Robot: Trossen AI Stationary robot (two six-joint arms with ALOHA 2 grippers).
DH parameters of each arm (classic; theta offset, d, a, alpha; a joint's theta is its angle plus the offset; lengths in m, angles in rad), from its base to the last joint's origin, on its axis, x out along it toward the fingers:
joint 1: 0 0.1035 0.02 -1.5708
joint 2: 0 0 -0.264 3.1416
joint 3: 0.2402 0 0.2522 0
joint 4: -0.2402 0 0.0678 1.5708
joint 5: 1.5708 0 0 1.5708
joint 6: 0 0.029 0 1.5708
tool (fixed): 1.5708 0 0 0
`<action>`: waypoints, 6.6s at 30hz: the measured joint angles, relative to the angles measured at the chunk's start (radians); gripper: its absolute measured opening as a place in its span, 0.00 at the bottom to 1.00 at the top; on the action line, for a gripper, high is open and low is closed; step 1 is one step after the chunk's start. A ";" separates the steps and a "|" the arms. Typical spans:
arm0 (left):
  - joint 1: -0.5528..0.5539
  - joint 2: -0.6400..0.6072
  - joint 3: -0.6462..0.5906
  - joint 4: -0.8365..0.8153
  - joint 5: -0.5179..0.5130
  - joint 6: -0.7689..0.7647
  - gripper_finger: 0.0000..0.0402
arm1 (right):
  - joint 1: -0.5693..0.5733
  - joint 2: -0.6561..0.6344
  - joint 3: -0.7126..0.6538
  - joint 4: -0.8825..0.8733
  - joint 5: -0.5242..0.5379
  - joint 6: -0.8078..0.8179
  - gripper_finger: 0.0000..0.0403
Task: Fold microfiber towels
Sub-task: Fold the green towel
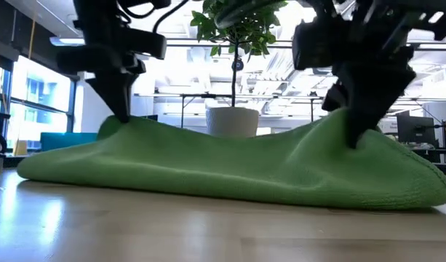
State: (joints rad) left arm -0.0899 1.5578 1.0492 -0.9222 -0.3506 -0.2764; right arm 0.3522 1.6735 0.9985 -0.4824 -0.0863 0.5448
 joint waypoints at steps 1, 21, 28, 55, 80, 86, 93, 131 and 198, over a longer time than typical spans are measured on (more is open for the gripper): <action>0.009 0.000 0.000 0.007 0.001 0.000 0.00 | -0.006 0.000 0.000 -0.014 -0.002 -0.002 0.00; 0.073 0.001 -0.062 0.094 -0.014 0.026 0.00 | -0.059 0.000 0.001 -0.044 -0.037 -0.078 0.05; 0.072 0.008 -0.062 0.110 0.010 0.063 0.00 | -0.065 0.000 0.001 -0.118 -0.028 -0.072 0.24; 0.072 0.008 -0.062 0.108 0.034 0.026 0.00 | -0.064 0.000 0.001 -0.166 0.050 0.052 0.34; 0.002 0.007 -0.113 0.220 0.328 0.182 0.32 | 0.006 -0.068 0.002 -0.021 0.257 0.771 0.38; -0.002 0.007 -0.217 0.328 0.273 0.147 0.30 | 0.077 0.004 0.002 0.020 0.346 1.030 0.38; -0.012 0.004 -0.313 0.353 0.254 0.045 0.29 | 0.131 0.087 0.002 0.053 0.341 1.108 0.38; -0.241 -0.023 -0.240 0.387 0.259 -0.296 0.29 | 0.176 -0.025 0.001 -0.284 0.371 1.245 0.55; -0.248 -0.024 -0.239 0.396 0.231 -0.422 0.29 | 0.130 0.077 0.072 -0.417 0.369 1.360 0.00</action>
State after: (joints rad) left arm -0.3378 1.5333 0.8105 -0.5266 -0.1196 -0.6985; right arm 0.4819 1.7501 1.0710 -0.8992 0.2826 1.9045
